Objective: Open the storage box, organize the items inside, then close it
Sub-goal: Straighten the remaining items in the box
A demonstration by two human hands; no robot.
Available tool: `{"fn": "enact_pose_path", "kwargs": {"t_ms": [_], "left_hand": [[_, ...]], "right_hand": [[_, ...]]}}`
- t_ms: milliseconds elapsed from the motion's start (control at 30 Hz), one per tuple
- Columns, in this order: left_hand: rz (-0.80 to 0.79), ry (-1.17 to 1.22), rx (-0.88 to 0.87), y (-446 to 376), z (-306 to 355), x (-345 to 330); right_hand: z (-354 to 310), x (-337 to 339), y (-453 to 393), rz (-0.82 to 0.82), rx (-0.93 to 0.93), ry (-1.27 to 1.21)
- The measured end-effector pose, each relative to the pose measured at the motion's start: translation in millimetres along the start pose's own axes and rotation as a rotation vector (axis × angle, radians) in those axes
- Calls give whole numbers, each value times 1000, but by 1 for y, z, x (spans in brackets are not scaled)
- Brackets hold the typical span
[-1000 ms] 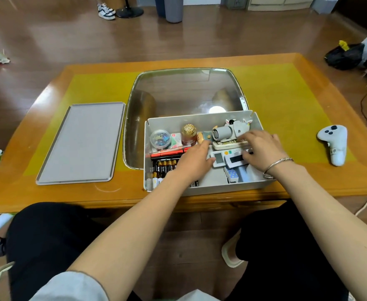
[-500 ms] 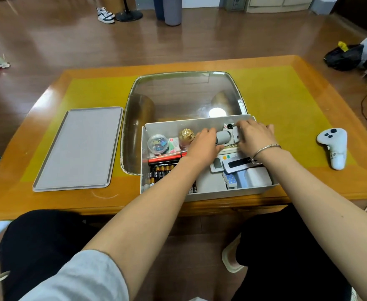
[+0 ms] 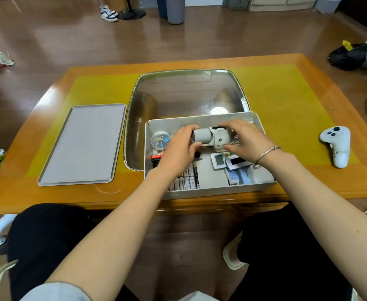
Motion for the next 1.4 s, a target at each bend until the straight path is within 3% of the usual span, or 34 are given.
{"fn": "enact_pose_path", "kwargs": {"t_ms": [167, 333, 533, 667, 900, 1133, 1233, 1400], "left_hand": [[-67, 44, 69, 32, -12, 26], [-184, -145, 92, 51, -34, 47], [-139, -387, 34, 57, -38, 51], [-80, -409, 59, 56, -43, 48], [-27, -451, 71, 48, -46, 44], [-110, -398, 11, 39, -32, 23], [-175, -303, 6, 25, -16, 5], [-328, -282, 37, 3, 1, -31]], "right_hand": [[-34, -20, -1, -61, 105, 43], [-58, -39, 2, -179, 222, 73], [-95, -57, -11, -299, 321, 229], [-107, -71, -20, -359, 363, 302], [-101, -79, -21, -320, 240, 92], [-30, -26, -12, -126, 56, 188], [3, -7, -1, -188, -64, 276], [18, -11, 17, -335, -51, 362]]}}
Point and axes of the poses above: each hand's wrist, its own y-axis away from the middle knuckle, its own x-axis out of the back of the hand, z = x × y, the point moved 3 cm from there along -y, towards the middle knuckle, and after that the axes turned 4 degrees about z, right-handed, at the moved point
